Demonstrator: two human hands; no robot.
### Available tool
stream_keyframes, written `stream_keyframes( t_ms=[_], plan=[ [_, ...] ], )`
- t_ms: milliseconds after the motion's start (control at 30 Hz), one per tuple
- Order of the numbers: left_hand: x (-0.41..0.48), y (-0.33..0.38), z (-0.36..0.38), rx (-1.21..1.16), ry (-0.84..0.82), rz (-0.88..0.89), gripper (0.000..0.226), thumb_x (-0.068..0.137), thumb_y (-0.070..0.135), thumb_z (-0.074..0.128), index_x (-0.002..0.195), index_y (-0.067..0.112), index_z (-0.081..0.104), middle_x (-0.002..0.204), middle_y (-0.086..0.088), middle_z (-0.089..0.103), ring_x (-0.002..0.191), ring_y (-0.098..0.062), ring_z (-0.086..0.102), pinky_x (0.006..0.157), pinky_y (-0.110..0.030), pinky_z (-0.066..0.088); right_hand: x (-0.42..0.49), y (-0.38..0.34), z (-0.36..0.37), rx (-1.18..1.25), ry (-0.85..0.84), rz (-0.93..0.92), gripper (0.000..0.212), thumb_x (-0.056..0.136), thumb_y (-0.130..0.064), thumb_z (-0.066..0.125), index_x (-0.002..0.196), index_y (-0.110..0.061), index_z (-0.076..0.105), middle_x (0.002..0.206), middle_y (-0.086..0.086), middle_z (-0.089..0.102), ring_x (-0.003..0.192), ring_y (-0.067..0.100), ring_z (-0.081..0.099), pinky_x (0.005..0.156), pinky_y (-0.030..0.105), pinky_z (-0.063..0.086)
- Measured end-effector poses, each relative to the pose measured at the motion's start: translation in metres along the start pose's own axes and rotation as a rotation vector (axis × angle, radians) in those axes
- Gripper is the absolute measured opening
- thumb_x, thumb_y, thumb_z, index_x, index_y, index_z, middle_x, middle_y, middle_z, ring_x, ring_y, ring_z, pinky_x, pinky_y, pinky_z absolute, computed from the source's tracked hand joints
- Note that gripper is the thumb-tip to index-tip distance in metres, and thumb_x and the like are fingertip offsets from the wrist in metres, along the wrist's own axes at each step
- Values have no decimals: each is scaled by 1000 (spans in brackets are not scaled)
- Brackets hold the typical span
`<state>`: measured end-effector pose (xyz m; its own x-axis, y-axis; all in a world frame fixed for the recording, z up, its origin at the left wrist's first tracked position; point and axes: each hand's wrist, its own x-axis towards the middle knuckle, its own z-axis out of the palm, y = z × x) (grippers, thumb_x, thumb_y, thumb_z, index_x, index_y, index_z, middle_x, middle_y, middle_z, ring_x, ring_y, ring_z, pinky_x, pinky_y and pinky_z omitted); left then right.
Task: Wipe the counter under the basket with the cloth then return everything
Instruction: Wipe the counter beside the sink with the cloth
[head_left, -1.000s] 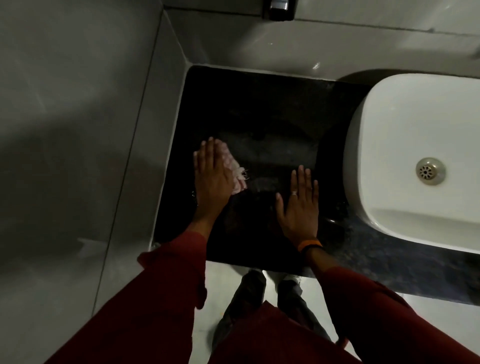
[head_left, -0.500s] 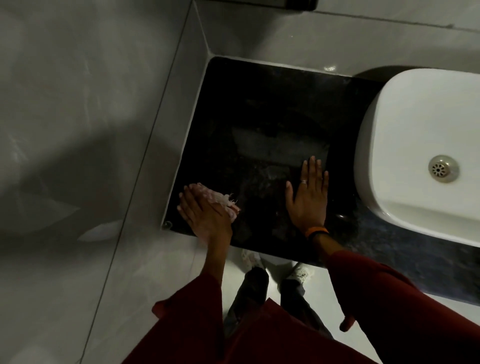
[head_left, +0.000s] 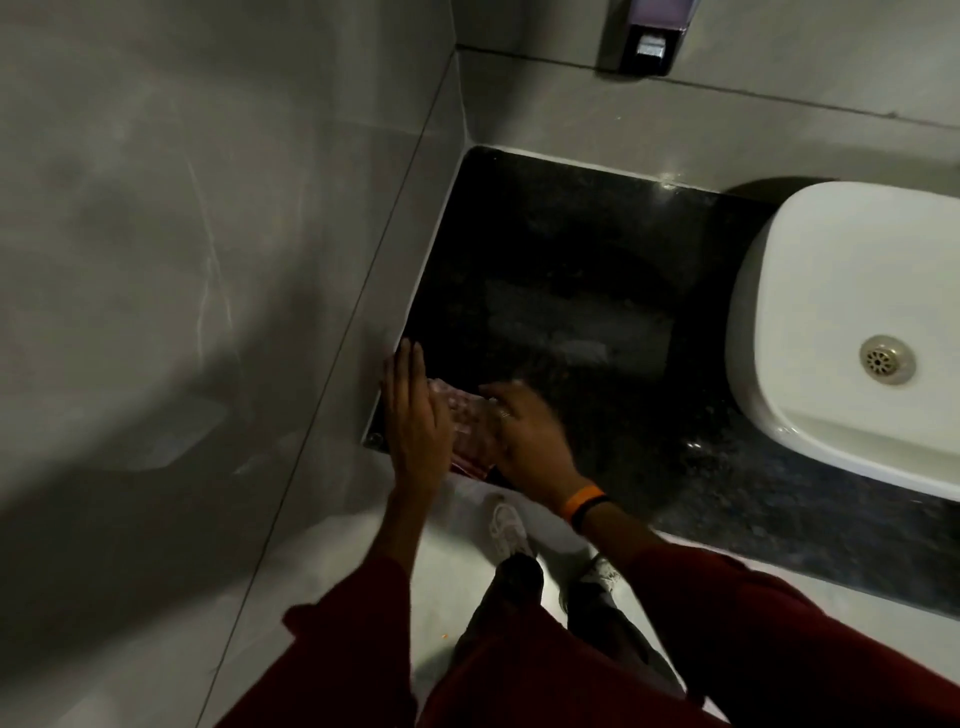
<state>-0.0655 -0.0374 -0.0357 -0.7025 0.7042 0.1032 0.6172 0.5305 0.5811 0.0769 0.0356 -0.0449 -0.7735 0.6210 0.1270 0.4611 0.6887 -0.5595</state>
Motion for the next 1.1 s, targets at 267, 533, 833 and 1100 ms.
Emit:
stream_keyframes(
  t_ms=[267, 533, 833, 1100],
  plan=[
    [92, -32, 28, 371, -650, 461, 57, 107, 32, 28, 158, 20, 5, 168, -7, -5, 155, -28, -9, 126, -53, 4, -2, -10, 48, -219, -360, -199, 63, 103, -41, 40, 159, -19, 21, 169, 8, 15, 157, 27, 7, 130, 48, 12],
    [92, -49, 42, 475, -570, 550, 56, 106, 39, 27, 158, 24, 9, 168, -5, 3, 155, -28, -1, 126, -48, 4, -21, 30, 25, -91, -475, -529, 59, 96, -34, 53, 152, -22, 41, 164, 7, 31, 156, 27, 19, 129, 49, 16],
    [86, -38, 32, 475, -573, 518, 57, 106, 35, 30, 157, 24, 7, 168, -5, -2, 155, -28, -6, 126, -47, 0, -86, 49, -44, 134, -567, -228, 44, 94, -18, 58, 138, -19, 59, 152, 3, 52, 145, 14, 42, 124, 31, 27],
    [31, 21, 41, -92, -637, 289, 50, 107, 26, 37, 155, 17, 25, 165, -2, 17, 154, -20, 10, 126, -39, 10, -85, 63, -101, 1030, -445, 939, 36, 81, -30, 57, 107, -10, 73, 95, 5, 75, 83, 19, 71, 73, 28, 56]
  ],
)
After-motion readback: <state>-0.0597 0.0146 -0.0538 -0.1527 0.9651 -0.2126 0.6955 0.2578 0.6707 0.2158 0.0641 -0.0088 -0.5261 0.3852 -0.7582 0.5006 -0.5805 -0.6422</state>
